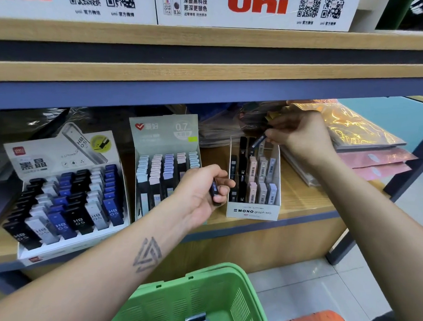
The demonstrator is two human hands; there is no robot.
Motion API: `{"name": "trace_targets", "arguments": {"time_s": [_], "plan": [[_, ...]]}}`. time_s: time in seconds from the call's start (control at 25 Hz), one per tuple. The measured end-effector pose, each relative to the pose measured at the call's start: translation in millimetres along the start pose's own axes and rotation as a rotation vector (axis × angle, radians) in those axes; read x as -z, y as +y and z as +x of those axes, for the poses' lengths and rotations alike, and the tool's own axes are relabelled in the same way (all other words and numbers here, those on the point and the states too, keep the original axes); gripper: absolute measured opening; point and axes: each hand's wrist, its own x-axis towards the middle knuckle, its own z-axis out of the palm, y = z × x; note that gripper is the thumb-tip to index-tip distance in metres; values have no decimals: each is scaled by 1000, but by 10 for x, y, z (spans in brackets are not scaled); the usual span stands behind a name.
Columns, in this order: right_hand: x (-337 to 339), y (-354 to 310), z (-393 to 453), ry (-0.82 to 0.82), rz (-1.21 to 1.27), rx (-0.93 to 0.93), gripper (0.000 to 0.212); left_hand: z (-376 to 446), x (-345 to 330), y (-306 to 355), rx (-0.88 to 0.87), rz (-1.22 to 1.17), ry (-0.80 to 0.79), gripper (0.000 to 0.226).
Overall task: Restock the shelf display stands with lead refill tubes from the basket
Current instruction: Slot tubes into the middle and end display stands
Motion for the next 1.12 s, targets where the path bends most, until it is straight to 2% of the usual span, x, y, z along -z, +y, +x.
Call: {"name": "trace_targets", "arguments": {"time_s": [0.16, 0.28, 0.4, 0.64, 0.88, 1.12], "plan": [[-185, -87, 24, -20, -209, 120, 20, 14, 32, -8, 16, 5, -4, 9], [-281, -137, 21, -135, -293, 121, 17, 22, 56, 7, 19, 8, 6, 9], [-367, -115, 5, -209, -516, 149, 15, 9, 68, 28, 22, 15, 6, 9], [-566, -30, -119, -170, -686, 277, 13, -29, 52, 38, 16, 23, -23, 8], [-738, 136, -208, -102, -732, 296, 3, -42, 65, 40, 3, 32, -33, 8], [-753, 254, -191, -77, -884, 311, 14, -63, 59, 44, 56, 17, -68, 13]]}}
